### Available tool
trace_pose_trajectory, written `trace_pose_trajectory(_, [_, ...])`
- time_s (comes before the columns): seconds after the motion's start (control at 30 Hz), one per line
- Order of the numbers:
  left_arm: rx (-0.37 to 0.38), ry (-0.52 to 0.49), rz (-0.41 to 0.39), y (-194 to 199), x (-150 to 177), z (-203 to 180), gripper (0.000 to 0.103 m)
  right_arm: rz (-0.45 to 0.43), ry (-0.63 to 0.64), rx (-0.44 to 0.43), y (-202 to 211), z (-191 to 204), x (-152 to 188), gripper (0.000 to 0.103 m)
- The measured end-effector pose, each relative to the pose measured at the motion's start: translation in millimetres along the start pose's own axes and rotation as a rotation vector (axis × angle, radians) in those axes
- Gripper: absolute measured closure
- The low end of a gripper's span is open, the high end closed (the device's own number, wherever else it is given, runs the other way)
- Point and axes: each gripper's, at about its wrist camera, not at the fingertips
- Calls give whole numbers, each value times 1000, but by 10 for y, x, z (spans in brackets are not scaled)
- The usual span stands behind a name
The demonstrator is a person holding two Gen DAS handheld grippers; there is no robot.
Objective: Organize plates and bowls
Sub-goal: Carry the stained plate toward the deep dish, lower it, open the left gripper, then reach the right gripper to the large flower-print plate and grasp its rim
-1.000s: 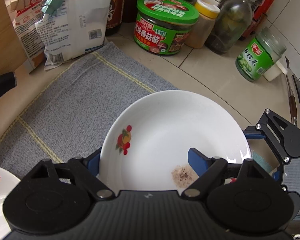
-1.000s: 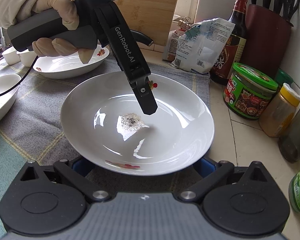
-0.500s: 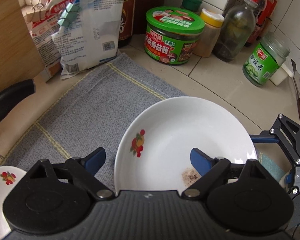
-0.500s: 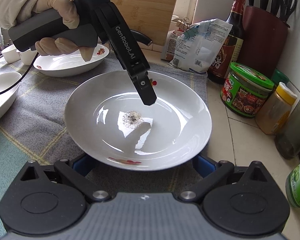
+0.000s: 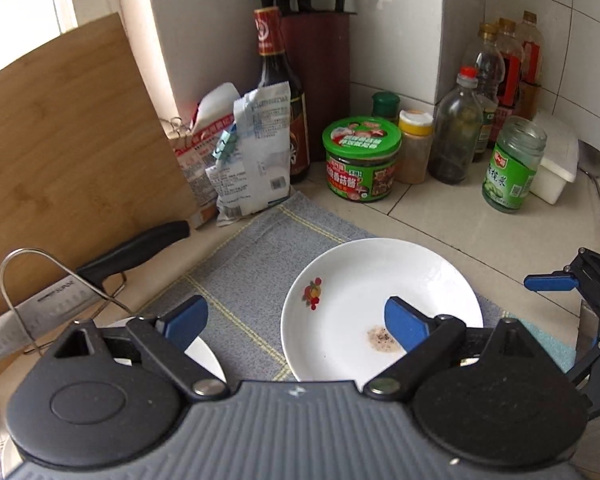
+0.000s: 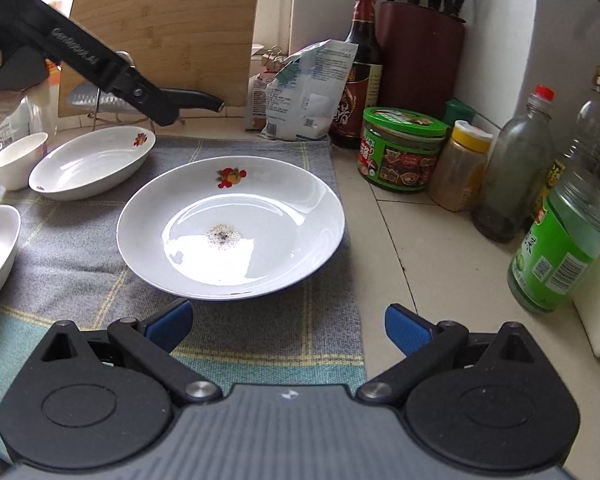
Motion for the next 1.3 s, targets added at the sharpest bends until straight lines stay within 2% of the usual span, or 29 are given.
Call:
trace_pose_trajectory(0.27, [-63, 61, -97, 620, 322, -253, 1, -99, 6, 56, 256, 155, -86, 0])
trace_pose_trajectory(0.4, [-105, 114, -118, 824, 637, -319, 1, -111, 10, 24, 301, 267, -99, 0])
trace_pose_trajectory(0.53, [-165, 186, -107, 1033, 1050, -322, 1, -94, 21, -34, 311, 440, -102, 0])
trace_pose_trajectory(0.77, [-240, 330, -94, 1332, 1725, -139, 1, -105, 62, -125, 399, 864, -99, 0])
trace_pose_trajectory(1.1, [-253, 377, -78, 1660, 2433, 29, 1, -41, 77, -121, 578, 1492, -154, 0])
trace_pose_trajectory(1.3, [-195, 392, -85, 1723, 2681, 28, 1, -43, 104, -110, 726, 1735, -208, 0])
Point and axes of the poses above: each gripper's, at about its wrist camera, not at the fingertips, and y roughly against the way its jaws point, z to its left, x to its underside, and after that the axes turned 9 degrees about x, right-handed
